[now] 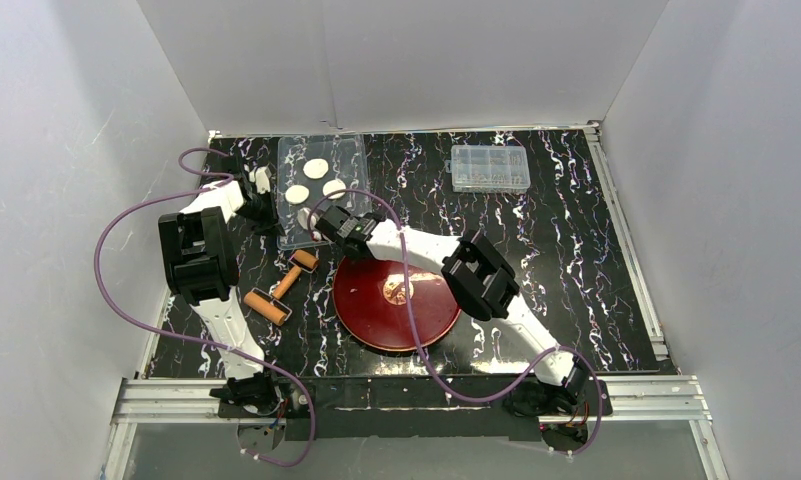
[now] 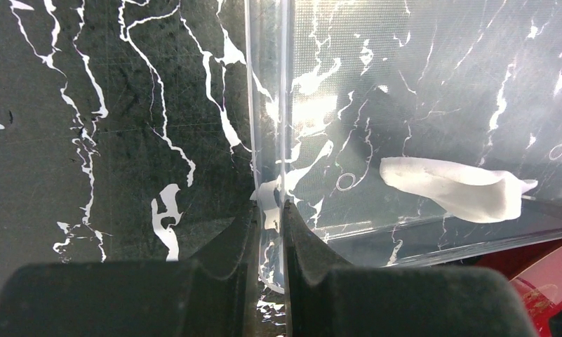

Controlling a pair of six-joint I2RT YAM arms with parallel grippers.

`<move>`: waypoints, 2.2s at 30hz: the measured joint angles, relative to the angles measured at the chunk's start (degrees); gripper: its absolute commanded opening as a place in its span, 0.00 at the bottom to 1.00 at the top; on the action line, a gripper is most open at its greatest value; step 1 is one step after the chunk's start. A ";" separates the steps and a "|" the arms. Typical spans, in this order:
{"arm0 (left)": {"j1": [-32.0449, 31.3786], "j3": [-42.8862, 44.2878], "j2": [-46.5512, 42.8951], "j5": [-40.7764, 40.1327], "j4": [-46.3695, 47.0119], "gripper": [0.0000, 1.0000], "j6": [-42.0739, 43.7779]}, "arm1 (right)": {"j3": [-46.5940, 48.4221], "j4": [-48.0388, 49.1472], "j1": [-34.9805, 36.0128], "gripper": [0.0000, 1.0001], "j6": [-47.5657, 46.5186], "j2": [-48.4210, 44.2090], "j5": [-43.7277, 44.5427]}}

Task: Roll out the dumpling wrappers from the dough
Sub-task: Place the dumpling wrapper on the plate.

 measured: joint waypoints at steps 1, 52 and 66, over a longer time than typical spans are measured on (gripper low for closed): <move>0.00 0.00 0.00 0.00 -0.02 0.00 -0.11 | -0.61 1.05 0.15 0.01 -0.96 -0.04 1.16; 0.00 0.00 0.00 0.00 -0.02 0.00 -0.13 | -12.87 17.16 -0.61 0.01 -16.92 -5.55 10.08; 0.00 0.11 0.00 0.07 -0.17 0.00 -0.11 | -5.18 11.19 -0.90 0.01 -11.58 -6.01 7.06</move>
